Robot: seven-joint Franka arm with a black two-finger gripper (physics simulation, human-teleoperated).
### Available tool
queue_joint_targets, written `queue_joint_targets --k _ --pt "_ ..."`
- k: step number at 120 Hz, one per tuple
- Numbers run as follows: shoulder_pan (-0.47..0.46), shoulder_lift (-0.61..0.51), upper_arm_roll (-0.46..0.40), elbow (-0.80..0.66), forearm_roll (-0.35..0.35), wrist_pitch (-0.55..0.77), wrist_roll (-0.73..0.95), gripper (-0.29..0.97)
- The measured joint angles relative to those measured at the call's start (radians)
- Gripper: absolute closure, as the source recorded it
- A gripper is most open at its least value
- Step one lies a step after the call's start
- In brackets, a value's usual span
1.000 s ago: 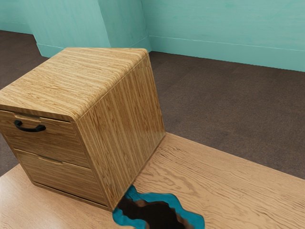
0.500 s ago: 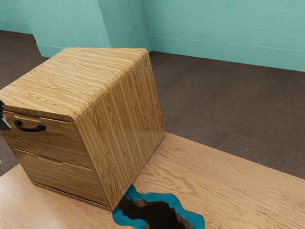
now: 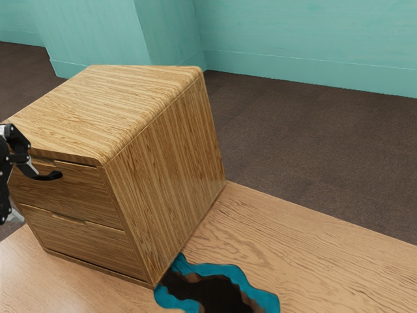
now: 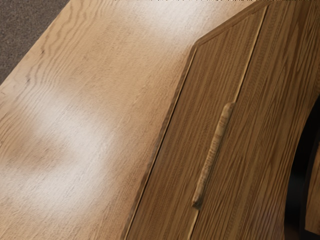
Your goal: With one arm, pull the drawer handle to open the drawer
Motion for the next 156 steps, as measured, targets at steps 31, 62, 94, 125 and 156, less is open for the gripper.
queue_joint_targets --k 31,62,94,125,156 --pt "0.006 -0.004 0.017 -0.027 0.025 0.041 0.003 0.08" --pt "0.006 0.028 0.063 -0.029 0.071 0.092 0.009 0.09" --pt "0.008 0.033 0.085 -0.055 0.077 0.111 0.015 0.09" --pt "0.008 0.017 0.103 -0.09 0.076 0.118 0.018 0.09" --pt "0.006 -0.47 0.029 -0.38 0.031 0.082 -0.014 0.08"
